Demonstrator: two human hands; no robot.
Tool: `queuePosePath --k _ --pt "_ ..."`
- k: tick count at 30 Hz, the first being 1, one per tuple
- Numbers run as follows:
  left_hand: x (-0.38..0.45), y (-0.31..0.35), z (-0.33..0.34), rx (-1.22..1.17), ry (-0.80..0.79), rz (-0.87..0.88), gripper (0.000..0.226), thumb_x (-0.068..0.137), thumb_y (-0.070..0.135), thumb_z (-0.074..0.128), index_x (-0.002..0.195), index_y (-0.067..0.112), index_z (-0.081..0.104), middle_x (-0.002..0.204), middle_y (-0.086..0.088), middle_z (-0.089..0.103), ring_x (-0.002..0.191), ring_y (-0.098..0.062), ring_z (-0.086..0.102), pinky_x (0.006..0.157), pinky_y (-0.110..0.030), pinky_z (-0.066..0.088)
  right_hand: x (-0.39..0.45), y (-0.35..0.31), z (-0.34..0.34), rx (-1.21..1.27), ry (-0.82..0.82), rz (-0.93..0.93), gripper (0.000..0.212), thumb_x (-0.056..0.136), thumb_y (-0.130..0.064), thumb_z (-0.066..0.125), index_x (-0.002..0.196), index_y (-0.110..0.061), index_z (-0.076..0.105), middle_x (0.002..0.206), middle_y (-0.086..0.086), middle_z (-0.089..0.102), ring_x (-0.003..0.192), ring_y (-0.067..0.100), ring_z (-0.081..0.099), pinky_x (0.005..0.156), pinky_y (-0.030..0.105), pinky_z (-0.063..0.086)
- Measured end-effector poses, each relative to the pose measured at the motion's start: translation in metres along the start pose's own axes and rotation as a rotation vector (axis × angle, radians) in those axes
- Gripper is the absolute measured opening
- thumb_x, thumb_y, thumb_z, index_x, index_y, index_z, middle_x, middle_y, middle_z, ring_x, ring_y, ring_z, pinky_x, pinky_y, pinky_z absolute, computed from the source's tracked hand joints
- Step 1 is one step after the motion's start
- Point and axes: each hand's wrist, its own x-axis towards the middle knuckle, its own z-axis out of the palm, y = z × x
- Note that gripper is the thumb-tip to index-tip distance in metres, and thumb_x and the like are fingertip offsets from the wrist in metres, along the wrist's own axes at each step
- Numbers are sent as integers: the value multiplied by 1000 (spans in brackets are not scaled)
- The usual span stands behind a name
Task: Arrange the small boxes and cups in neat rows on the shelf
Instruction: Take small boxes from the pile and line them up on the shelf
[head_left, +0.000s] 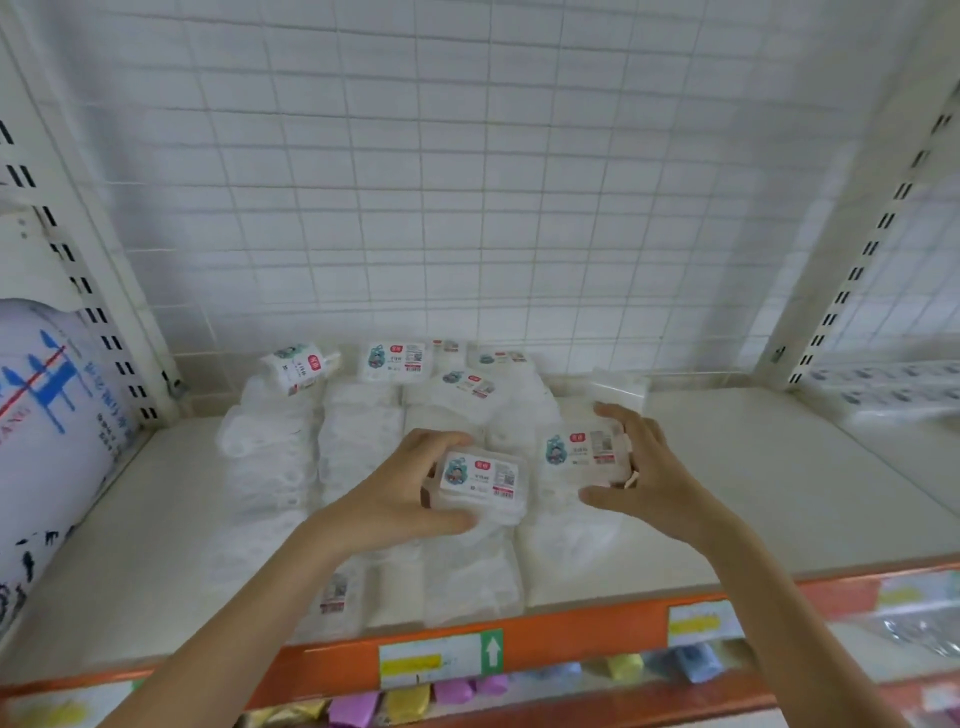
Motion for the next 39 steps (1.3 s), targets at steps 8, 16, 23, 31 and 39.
queuePosePath --k 8,16,23,31,39 --pt "-2 -13 2 241 116 109 64 74 46 70 127 26 41 115 16 38 107 0 36 86 -6 30 -7 -10 5 -503 141 -148 67 69 -34 78 124 -17 42 116 -13 34 106 12 43 85 24 45" --pt "8 -15 0 246 12 68 96 56 71 46 137 21 35 114 11 35 112 -4 30 96 -19 29 -5 -21 11 -609 145 -170 68 71 -37 76 128 -17 44 123 -3 40 111 14 35 92 26 38" --pt "4 -9 7 218 206 203 90 52 66 48 129 19 44 112 10 37 108 -3 30 87 -4 24 -21 -29 12 -680 248 -214 66 72 -33 75 129 -13 46 124 1 45 109 19 41 88 33 46" --pt "9 52 27 253 270 442 71 64 40 65 128 15 46 119 8 34 110 0 26 96 -2 19 -107 -12 -47 -590 408 -199 68 67 -32 75 129 -20 50 116 -3 47 103 11 43 86 30 44" --pt "21 132 148 174 71 588 71 63 47 57 125 12 49 117 8 39 109 0 32 95 1 19 -245 29 -121 -592 542 -38 68 65 -39 66 128 -21 48 117 -12 39 108 5 37 88 15 35"
